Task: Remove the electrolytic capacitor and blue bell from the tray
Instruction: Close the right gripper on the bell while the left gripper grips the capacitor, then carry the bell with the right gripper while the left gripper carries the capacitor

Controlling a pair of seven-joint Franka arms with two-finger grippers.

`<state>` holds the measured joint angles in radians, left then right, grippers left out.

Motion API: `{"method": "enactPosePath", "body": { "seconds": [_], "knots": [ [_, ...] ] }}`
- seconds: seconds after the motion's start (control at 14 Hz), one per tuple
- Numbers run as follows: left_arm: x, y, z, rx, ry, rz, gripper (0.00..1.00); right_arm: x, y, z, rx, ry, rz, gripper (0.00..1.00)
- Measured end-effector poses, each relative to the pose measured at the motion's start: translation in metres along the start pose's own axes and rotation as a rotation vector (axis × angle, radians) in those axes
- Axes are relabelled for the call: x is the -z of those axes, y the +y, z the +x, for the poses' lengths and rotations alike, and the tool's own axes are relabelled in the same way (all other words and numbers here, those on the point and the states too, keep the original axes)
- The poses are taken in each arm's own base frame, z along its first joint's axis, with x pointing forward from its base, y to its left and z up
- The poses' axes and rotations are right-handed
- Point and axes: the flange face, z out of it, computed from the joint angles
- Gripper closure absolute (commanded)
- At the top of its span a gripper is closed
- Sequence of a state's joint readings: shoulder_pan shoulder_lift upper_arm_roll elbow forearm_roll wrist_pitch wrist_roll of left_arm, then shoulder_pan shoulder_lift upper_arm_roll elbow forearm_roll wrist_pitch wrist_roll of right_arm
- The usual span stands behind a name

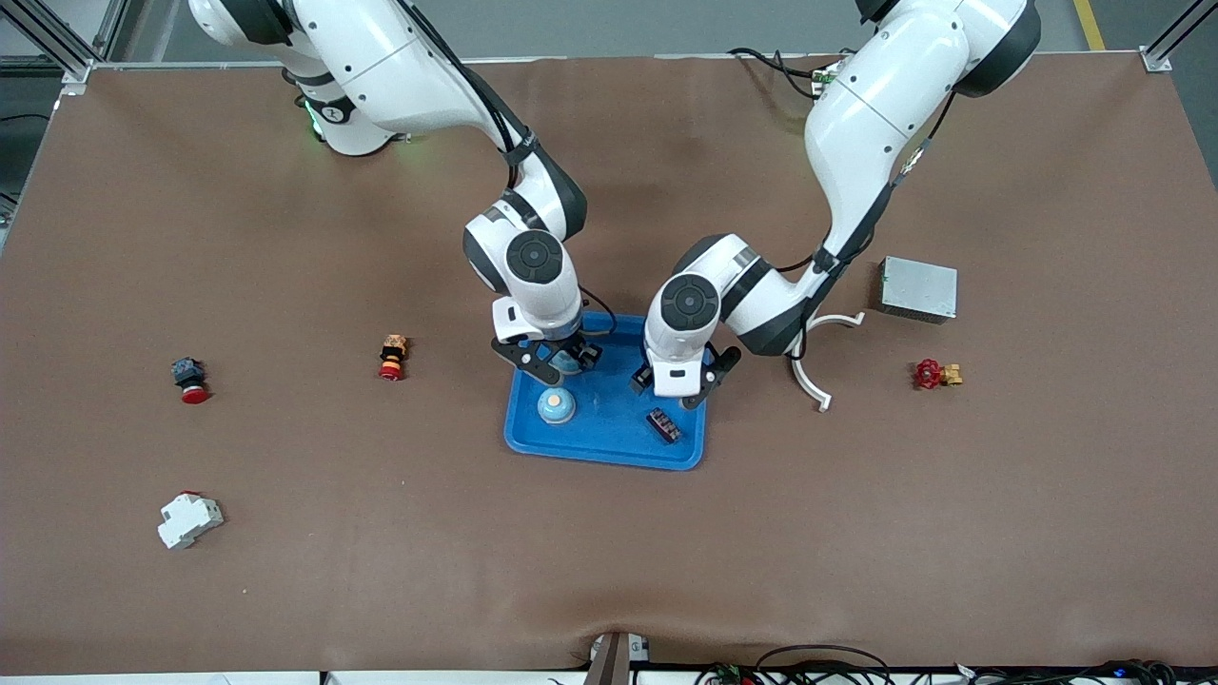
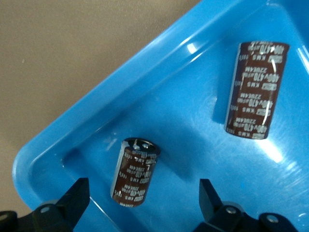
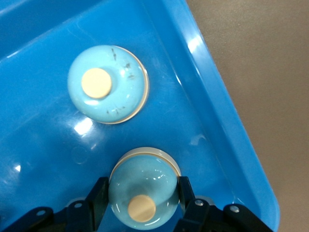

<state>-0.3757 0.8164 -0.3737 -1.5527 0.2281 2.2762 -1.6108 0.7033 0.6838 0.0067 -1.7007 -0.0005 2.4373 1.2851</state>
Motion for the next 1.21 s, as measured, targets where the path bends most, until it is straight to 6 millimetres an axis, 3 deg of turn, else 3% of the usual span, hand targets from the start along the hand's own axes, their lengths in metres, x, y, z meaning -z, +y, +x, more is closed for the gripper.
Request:
{"method": "enactPosePath", "body": {
  "seconds": [0.07, 0.14, 0.5, 0.71, 0.86, 1.0, 1.21],
  "knots": [
    [-0.001, 0.0, 0.0, 0.0, 0.0, 0.002, 0.04, 0.002, -0.002, 0.0, 0.0, 0.001, 0.004, 1.0],
    [-0.003, -0.001, 0.0, 0.0, -0.001, 0.004, 0.17, 0.004, -0.003, 0.001, -0.001, 0.003, 0.009, 1.0],
    [-0.006, -0.002, 0.002, 0.003, -0.001, 0.01, 0.99, 0.009, -0.007, 0.004, -0.006, 0.008, 0.022, 1.0],
    [-0.007, -0.002, 0.004, 0.019, 0.001, 0.01, 1.0, 0.011, -0.007, 0.01, -0.011, 0.012, 0.018, 1.0],
    [-0.006, -0.002, 0.004, 0.036, 0.002, 0.009, 1.0, 0.021, -0.003, 0.026, 0.017, 0.01, -0.015, 1.0],
    [-0.005, -0.001, 0.006, 0.044, 0.003, 0.006, 1.0, 0.055, 0.009, 0.058, 0.08, -0.005, -0.061, 1.0],
    [0.01, 0.004, 0.011, 0.052, 0.01, -0.017, 1.0, 0.135, 0.049, 0.119, 0.19, -0.029, -0.091, 1.0]
  ]
}}
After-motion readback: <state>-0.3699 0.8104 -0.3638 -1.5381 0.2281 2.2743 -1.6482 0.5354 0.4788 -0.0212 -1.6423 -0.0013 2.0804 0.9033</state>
